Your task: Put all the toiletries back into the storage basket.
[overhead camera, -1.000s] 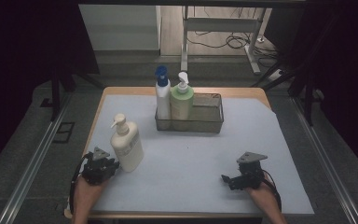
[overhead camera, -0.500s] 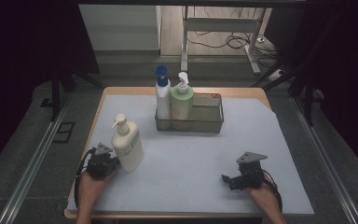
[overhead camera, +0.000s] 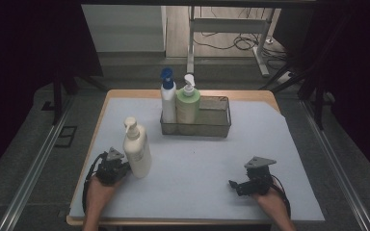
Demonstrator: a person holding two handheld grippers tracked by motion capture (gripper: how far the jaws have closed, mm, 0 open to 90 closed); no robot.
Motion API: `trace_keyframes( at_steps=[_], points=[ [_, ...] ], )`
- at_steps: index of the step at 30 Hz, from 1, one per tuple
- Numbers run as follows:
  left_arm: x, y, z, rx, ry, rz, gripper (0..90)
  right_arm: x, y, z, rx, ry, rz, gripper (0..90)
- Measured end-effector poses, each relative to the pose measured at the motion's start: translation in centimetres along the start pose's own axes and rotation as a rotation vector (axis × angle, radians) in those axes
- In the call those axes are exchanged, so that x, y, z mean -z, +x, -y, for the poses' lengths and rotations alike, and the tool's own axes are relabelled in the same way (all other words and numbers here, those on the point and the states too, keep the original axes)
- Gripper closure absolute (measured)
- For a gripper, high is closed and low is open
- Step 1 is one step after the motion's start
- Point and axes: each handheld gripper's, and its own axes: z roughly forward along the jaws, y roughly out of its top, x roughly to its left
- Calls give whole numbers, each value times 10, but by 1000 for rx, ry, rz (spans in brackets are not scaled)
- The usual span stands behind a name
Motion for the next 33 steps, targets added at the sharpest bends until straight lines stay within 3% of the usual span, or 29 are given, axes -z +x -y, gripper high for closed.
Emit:
trace_keyframes(
  at_steps=[20, 26, 33],
  points=[
    [-13, -23, -15, -84, 3, 19, 859, 0, 0, 0, 0, 0, -1, 0],
    [-14, -22, -19, -61, -25, 3, 845, 0, 0, 0, -1, 0, -1, 0],
    [-17, -26, -23, -80, -24, 7, 857, 0, 0, 0, -1, 1, -1, 0]
  ],
)
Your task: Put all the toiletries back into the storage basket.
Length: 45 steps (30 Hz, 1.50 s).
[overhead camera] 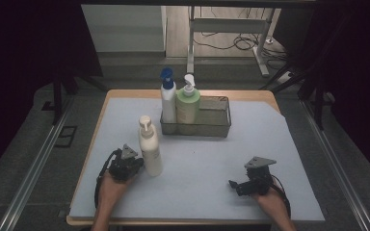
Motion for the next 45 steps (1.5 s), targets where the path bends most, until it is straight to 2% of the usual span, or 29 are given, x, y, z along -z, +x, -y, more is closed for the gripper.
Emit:
trace_keyframes(
  at_steps=[20, 22, 25, 26, 29, 34, 39, 43, 45],
  points=[
    [-22, -37, -22, -79, 4, 66, 851, 0, 0, 0, 1, 0, 3, 0],
    [-26, -42, -24, -90, 4, 90, 842, 0, 0, 0, 1, 0, 3, 0],
    [-30, -49, -27, -109, 10, 89, 833, 0, 0, 0, 2, 0, 2, 0],
    [-32, -51, -28, -111, 12, 98, 829, 0, 0, 0, 1, 0, 1, 0],
    [-34, -54, -30, -109, 14, 93, 816, 0, 0, 0, 1, 0, 1, 0],
    [-32, -52, -28, -95, 9, 110, 803, 0, 0, 0, 1, 0, 0, 0],
    [-26, -50, -26, -79, 4, 113, 717, 0, 0, -1, -1, 6, -2, 0],
    [-21, -51, -22, -65, -9, 114, 595, 0, 0, -2, -1, 14, -1, 0],
    [-20, -52, -21, -72, -4, 106, 529, 0, 1, -4, -3, 24, 3, 0]
  ],
)
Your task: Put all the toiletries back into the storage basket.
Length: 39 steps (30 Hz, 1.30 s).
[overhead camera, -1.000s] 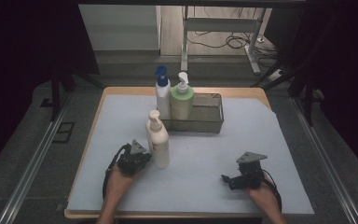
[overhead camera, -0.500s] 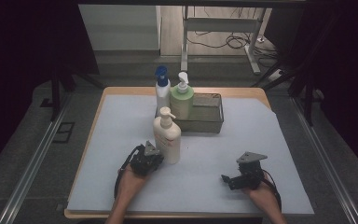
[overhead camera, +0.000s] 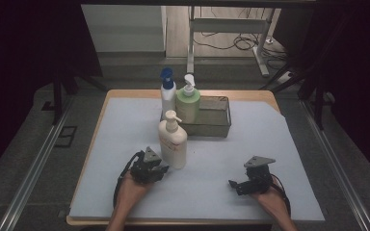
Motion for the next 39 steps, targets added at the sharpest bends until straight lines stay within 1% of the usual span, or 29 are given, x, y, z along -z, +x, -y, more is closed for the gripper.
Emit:
trace_keyframes(
  at_steps=[2, 3, 5, 7, 12, 13, 15, 17, 18, 21, 25, 26, 27, 29, 33, 35, 36, 39],
  points=[
    [1, -2, 1, -7, 5, -16, 474, 0, 0, -1, 6, 3, -4, 12],
    [2, -2, 2, -9, 10, -21, 416, 1, 1, -2, 7, 5, -17, 15],
    [3, -4, 4, -1, 16, -28, 351, 2, 2, -3, 6, 4, -39, 17],
    [4, -4, 6, 12, 22, -35, 270, 4, 4, -5, 13, 1, -49, 28],
    [8, -3, 10, 35, 17, -56, 151, 8, 8, -12, 32, -27, -59, 33],
    [10, -3, 12, 38, 16, -63, 133, 9, 10, -14, 33, -34, -68, 30],
    [11, -2, 15, 43, 15, -70, 128, 11, 13, -18, 42, -42, -78, 19],
    [13, -1, 17, 59, 16, -69, 126, 12, 15, -22, 55, -54, -77, 13],
    [13, 0, 19, 67, 18, -70, 125, 13, 16, -24, 62, -52, -85, 6],
    [15, 1, 23, 72, 21, -70, 122, 12, 17, -31, 66, -62, -91, 0],
    [16, 0, 26, 59, 34, -85, 120, 11, 22, -39, 72, -67, -98, 0],
    [15, 0, 27, 62, 33, -91, 120, 11, 23, -40, 74, -69, -100, 0],
    [15, 0, 28, 53, 41, -92, 120, 11, 24, -43, 80, -68, -106, 0],
    [14, -1, 29, 50, 47, -91, 120, 10, 28, -48, 87, -76, -113, 0],
    [13, -1, 30, 53, 40, -89, 120, 8, 33, -56, 96, -84, -137, 0],
    [13, 1, 32, 67, 34, -75, 120, 6, 35, -61, 104, -91, -149, 0],
    [13, 2, 33, 70, 23, -70, 119, 6, 36, -62, 104, -89, -155, 0],
    [13, 1, 34, 65, 20, -73, 119, 4, 39, -68, 106, -99, -166, 0]
  ],
)
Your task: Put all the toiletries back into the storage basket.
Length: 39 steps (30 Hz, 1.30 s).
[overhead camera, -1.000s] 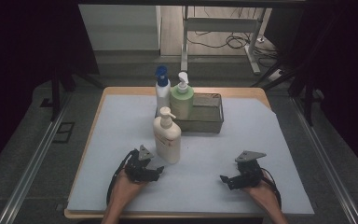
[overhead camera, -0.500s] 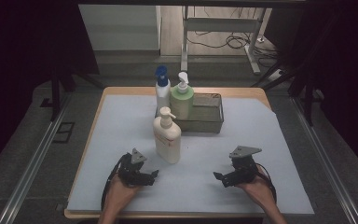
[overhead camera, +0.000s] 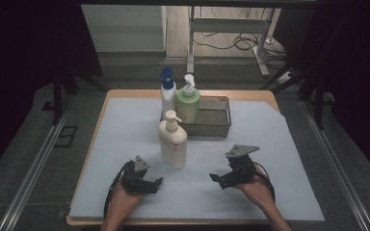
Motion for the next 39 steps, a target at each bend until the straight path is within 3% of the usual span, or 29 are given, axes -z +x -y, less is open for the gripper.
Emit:
trace_keyframes(
  at_steps=[26, 31, 39],
  points=[
    [0, 0, 1, -1, -9, -1, 119, -23, 30, -54, 14, -43, -29, 27],
    [0, 0, 1, 1, -9, 0, 119, -28, 34, -64, 38, -34, -17, 43],
    [0, 0, 1, 2, -8, 0, 119, -35, 38, -80, 20, -58, -29, 47]
  ],
)
